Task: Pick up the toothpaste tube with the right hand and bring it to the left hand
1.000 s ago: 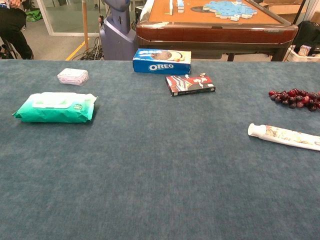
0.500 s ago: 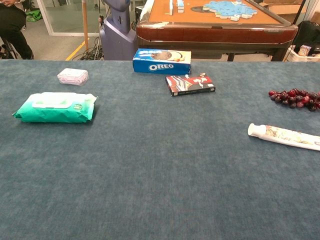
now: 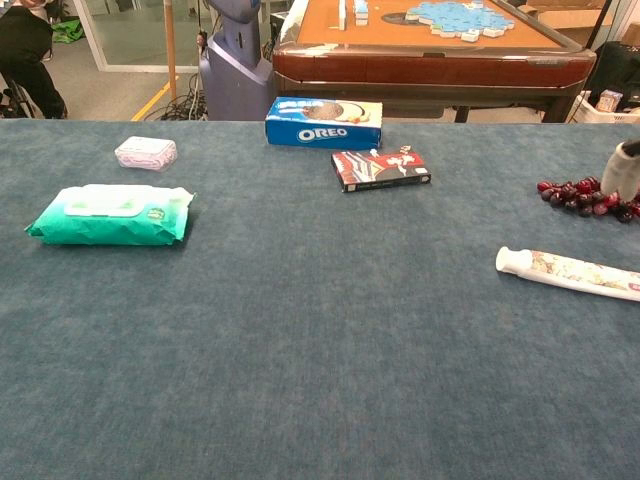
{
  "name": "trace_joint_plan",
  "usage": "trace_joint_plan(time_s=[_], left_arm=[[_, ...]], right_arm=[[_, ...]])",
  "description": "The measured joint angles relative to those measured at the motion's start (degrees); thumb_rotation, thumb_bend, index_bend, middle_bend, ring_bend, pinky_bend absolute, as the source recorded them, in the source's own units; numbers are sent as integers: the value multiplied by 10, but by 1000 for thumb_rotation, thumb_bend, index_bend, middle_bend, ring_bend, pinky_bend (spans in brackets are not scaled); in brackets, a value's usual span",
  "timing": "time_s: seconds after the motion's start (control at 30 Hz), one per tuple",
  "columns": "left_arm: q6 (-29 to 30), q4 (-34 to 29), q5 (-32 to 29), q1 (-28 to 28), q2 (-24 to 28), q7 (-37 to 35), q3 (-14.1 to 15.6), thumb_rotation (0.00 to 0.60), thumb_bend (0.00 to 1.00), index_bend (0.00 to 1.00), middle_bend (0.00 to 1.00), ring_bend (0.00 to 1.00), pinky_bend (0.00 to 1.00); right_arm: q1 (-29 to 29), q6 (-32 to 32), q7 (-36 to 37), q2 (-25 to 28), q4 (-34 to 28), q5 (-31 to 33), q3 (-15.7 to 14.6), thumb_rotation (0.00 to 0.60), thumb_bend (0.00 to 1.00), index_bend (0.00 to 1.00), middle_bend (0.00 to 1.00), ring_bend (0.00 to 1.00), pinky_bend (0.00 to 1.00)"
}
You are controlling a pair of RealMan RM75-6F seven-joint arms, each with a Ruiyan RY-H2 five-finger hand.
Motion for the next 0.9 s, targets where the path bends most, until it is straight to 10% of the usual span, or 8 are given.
trace_joint_plan(time_s=[0.9], left_arm=[[-3, 15, -3, 6, 6, -23, 2, 600, 270, 202, 374, 386, 163]], right_arm=[[86, -73, -37, -154, 184, 103, -13, 600, 218, 367, 438, 283, 377]])
